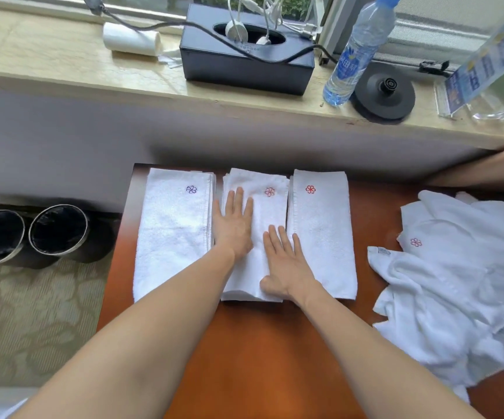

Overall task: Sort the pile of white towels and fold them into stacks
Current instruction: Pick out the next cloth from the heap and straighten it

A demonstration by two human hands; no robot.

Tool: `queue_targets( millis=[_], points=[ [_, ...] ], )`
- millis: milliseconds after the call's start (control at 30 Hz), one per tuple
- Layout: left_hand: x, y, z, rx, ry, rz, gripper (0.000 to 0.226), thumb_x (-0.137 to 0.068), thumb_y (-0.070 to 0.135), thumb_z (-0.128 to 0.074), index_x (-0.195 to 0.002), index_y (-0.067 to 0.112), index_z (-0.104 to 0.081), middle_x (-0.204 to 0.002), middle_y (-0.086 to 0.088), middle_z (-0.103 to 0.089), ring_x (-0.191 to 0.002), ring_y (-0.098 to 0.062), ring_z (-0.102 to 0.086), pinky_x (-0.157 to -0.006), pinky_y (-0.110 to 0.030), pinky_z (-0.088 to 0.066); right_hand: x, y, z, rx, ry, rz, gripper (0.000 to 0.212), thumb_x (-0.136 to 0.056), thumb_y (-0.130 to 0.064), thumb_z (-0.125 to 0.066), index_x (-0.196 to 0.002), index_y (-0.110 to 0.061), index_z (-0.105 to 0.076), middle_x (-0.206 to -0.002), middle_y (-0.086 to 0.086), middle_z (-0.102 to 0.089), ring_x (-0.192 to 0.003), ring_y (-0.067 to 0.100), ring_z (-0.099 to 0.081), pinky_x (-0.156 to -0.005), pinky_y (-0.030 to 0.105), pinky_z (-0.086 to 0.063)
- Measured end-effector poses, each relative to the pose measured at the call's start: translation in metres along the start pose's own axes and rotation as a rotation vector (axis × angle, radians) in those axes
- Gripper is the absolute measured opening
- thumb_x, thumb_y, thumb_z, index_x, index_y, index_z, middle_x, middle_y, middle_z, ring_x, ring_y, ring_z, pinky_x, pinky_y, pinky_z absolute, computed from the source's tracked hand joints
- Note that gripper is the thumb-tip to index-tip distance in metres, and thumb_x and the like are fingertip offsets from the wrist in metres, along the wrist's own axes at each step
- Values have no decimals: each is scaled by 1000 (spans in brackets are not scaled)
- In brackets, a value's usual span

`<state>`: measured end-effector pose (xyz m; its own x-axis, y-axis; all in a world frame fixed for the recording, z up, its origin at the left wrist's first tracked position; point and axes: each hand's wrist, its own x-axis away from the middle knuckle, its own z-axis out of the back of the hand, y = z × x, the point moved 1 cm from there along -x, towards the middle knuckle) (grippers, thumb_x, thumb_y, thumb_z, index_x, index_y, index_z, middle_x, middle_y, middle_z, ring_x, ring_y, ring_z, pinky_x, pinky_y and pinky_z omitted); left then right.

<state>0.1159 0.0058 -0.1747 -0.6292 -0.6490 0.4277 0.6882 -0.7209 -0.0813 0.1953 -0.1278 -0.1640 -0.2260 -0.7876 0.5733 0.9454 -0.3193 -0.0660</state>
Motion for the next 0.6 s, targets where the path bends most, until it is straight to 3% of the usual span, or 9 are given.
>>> queue_targets(
  millis=[100,167,300,467,600],
  points=[
    [32,15,-17,53,83,-130,72,-106,21,-42,-163,7,-1,-170,-20,10,-158,-35,9,-126,-58,1,38,0,-21,16,-14,30,93,-95,-32,-49,-164,-8,9,-171,10,21,-157,29,23,-128,50,9],
    [57,15,-30,114,114,-176,63,-105,13,-34,-162,5,-10,-171,-18,3,-159,-34,2,-127,-56,2,55,0,-32,12,17,42,90,-96,-30,-49,-164,-10,7,-172,9,19,-158,29,20,-128,48,7],
    [119,24,-63,154,99,-198,64,-101,21,-36,-160,6,-17,-171,-16,-6,-159,-32,-4,-127,-54,-1,91,-6,-60,-12,55,83,84,-99,-25,-47,-165,-10,3,-173,9,14,-159,31,12,-130,44,-1],
    [184,60,-81,171,78,-203,59,-99,29,-44,-155,14,-32,-169,-13,-20,-158,-30,-12,-127,-53,-7,145,11,-95,-100,80,123,76,-99,-26,-46,-166,-13,-10,-174,7,2,-160,27,7,-130,42,2],
    [228,114,-74,171,52,-140,61,-102,31,-43,-159,16,-28,-170,-10,-18,-159,-27,-10,-128,-51,-3,191,54,-114,-187,143,110,73,-102,-26,-45,-166,-13,-12,-174,8,-3,-160,25,2,-130,41,-1]
  ],
)
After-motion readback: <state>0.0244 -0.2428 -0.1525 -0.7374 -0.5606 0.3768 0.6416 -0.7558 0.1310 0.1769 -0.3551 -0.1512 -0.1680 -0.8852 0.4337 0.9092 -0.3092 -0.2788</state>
